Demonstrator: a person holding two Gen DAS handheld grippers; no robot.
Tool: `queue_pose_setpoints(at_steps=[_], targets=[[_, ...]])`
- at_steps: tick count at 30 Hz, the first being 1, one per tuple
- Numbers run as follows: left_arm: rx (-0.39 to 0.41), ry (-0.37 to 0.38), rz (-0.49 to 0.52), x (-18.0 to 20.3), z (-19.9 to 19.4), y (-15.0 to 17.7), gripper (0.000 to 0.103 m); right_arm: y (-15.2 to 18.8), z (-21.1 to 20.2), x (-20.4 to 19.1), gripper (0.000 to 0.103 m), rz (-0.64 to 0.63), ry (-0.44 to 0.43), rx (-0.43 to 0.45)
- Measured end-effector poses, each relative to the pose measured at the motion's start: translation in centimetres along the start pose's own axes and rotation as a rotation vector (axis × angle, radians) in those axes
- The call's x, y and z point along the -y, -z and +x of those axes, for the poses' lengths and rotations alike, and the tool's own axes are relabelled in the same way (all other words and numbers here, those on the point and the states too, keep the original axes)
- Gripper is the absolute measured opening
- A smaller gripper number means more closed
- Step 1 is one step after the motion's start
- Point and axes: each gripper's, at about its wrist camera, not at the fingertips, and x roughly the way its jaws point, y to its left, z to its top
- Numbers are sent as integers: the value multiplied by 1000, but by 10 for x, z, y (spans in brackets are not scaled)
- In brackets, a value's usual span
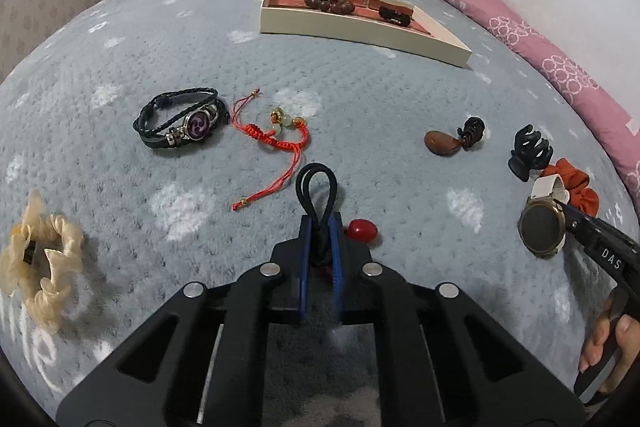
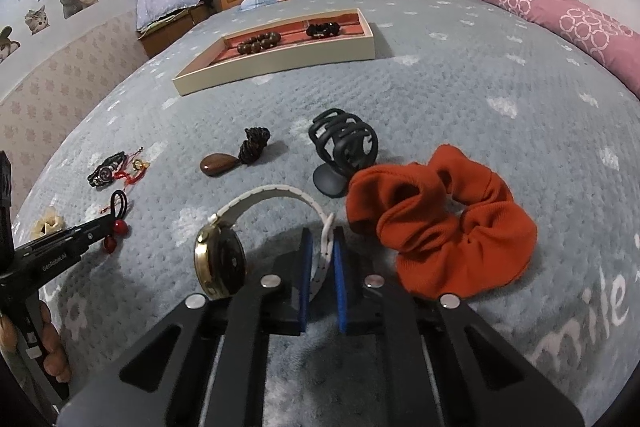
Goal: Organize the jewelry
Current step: 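Carry the hair tie and watch into the tray and lower them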
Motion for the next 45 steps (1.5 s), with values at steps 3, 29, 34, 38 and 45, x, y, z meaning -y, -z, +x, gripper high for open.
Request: queue_pose_setpoints(at_steps=[3, 29, 34, 38, 45], targets=[[7, -18, 11, 2, -1, 0, 7, -1, -2, -2, 8, -7, -1, 14], [192, 0, 16, 16, -45, -96, 7, -94, -28, -29, 7, -104, -17, 211], [194, 19, 19, 25, -26, -142, 7, -140, -12, -35, 7, -121, 3, 236], [196, 9, 39, 33, -2, -184, 7, -183, 13, -37, 7, -125, 27, 238], [173, 1, 25, 32, 63, -243, 7, -244, 92, -27, 7, -88, 60, 167]])
